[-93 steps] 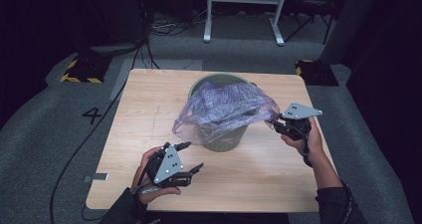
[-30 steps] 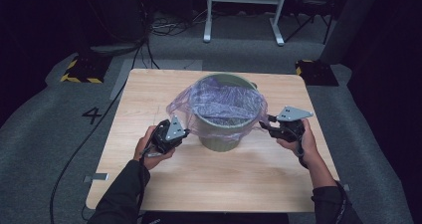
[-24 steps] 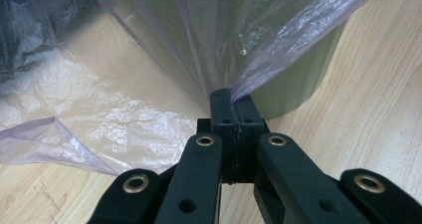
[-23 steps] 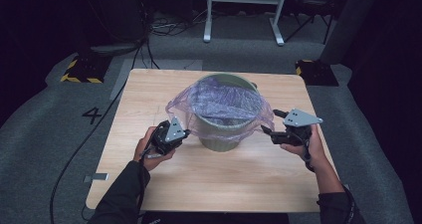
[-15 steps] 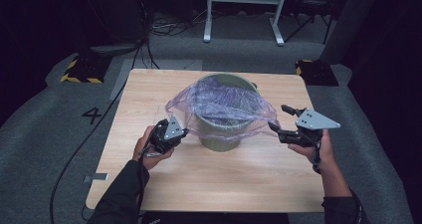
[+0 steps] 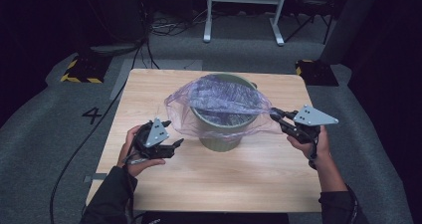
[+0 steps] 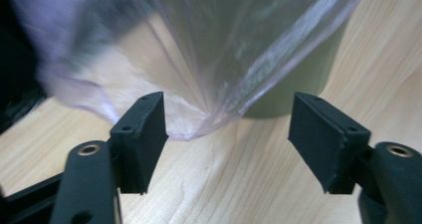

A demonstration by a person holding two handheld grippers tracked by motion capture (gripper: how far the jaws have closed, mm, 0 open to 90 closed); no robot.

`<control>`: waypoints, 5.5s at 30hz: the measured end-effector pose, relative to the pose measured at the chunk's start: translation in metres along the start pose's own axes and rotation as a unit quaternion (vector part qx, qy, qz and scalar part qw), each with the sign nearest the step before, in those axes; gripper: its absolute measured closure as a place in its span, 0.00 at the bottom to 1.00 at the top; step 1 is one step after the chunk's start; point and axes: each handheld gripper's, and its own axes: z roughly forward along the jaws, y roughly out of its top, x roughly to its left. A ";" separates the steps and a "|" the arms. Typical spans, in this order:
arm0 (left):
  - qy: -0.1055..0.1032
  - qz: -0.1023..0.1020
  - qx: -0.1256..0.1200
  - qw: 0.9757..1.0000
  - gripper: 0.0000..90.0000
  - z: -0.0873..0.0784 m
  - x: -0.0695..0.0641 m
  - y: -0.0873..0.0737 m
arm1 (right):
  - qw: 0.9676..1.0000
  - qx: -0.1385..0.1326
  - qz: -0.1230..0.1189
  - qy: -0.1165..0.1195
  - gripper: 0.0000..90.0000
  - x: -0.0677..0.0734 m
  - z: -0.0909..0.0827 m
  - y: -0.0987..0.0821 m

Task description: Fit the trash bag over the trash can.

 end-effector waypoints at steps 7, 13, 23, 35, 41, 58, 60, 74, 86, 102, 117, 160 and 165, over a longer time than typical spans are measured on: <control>0.026 -0.027 -0.068 0.997 0.25 -0.028 0.020 0.023 | 1.000 0.008 0.008 0.002 0.93 -0.005 0.005 -0.001; 0.046 -0.021 -0.059 0.997 0.39 -0.011 0.041 0.044 | 1.000 0.014 0.010 -0.003 0.93 -0.011 0.008 0.002; 0.002 -0.016 -0.049 0.999 0.82 0.023 0.064 0.064 | 0.998 0.009 0.061 -0.002 0.93 -0.030 0.021 0.004; -0.017 -0.022 -0.067 0.997 0.30 0.008 0.058 0.065 | 0.998 0.011 0.063 -0.014 0.93 -0.033 0.028 0.011; -0.040 -0.039 -0.048 0.997 0.58 0.028 0.072 0.061 | 0.999 0.012 0.051 -0.014 0.92 -0.035 0.034 0.023; 0.024 -0.094 -0.024 0.995 1.00 0.083 0.091 0.064 | 0.988 0.091 0.124 -0.030 0.95 -0.060 0.091 0.008; 0.025 -0.114 -0.019 0.993 1.00 0.090 0.095 0.062 | 0.985 0.103 0.136 -0.028 0.95 -0.062 0.098 0.004; 0.027 -0.162 0.000 0.986 1.00 0.117 0.098 0.045 | 0.980 0.136 0.148 -0.007 0.96 -0.052 0.126 -0.020; 0.025 -0.185 0.080 0.979 1.00 0.147 0.101 0.054 | 0.974 0.172 0.149 0.012 0.96 -0.044 0.139 -0.021; 0.040 -0.184 0.086 0.978 0.93 0.142 0.095 0.020 | 0.972 0.188 0.143 0.010 0.86 -0.047 0.124 -0.040; 0.024 -0.130 0.007 0.991 0.34 0.063 0.061 0.001 | 0.989 0.133 0.054 -0.036 0.44 -0.047 0.062 -0.039; -0.047 -0.011 0.105 0.993 0.99 0.106 -0.004 -0.030 | 0.976 0.177 0.127 0.021 0.99 -0.015 0.092 -0.103; -0.047 -0.017 0.090 0.995 0.91 0.103 -0.007 -0.034 | 0.976 0.171 0.137 0.009 0.79 -0.018 0.090 -0.108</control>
